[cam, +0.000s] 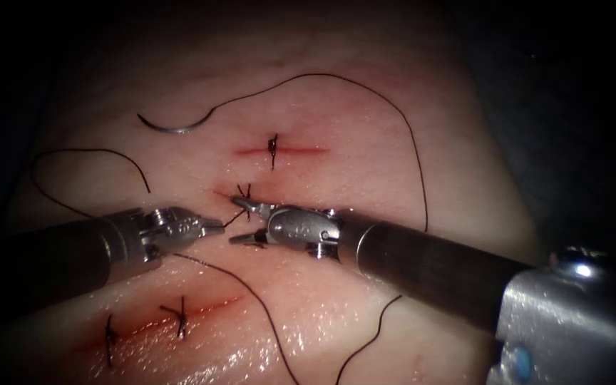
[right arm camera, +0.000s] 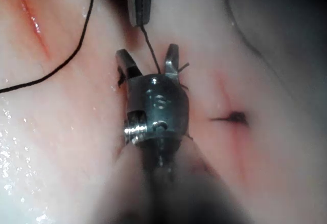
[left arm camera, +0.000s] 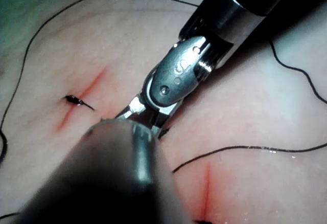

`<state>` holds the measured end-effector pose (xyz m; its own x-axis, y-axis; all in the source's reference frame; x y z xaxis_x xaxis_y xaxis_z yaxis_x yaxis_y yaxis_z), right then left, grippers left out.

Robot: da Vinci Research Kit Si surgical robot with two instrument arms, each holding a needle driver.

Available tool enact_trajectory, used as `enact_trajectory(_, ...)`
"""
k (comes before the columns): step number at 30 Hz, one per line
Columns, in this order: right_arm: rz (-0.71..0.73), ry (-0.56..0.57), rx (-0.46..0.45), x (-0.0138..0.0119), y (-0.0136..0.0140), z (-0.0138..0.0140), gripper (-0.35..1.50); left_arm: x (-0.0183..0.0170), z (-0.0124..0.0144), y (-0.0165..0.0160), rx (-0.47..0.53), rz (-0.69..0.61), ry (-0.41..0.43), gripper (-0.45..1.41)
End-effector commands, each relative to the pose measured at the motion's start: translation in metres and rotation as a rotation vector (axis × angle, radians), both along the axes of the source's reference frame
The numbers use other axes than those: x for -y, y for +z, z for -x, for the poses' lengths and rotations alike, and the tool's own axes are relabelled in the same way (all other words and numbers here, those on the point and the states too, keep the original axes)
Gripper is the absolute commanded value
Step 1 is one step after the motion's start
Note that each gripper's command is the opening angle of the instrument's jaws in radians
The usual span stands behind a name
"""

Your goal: Wound Closure

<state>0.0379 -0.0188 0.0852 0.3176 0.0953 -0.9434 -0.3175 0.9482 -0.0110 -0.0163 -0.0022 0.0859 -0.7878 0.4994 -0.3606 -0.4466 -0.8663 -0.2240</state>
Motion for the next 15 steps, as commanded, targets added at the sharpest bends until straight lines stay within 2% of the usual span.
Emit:
enact_trajectory(1, 0.003, 0.001, -0.005, -0.0007, 0.0004, -0.0014, 1.48, -0.0003, 0.0007, 0.0007, 0.0, 0.001, -0.001, -0.45)
enact_trajectory(15, 0.037, -0.033, -0.039, -0.0015, 0.0022, -0.0046, 1.48, 0.0002, 0.0009, 0.0005, -0.003, 0.005, -0.003, -0.45)
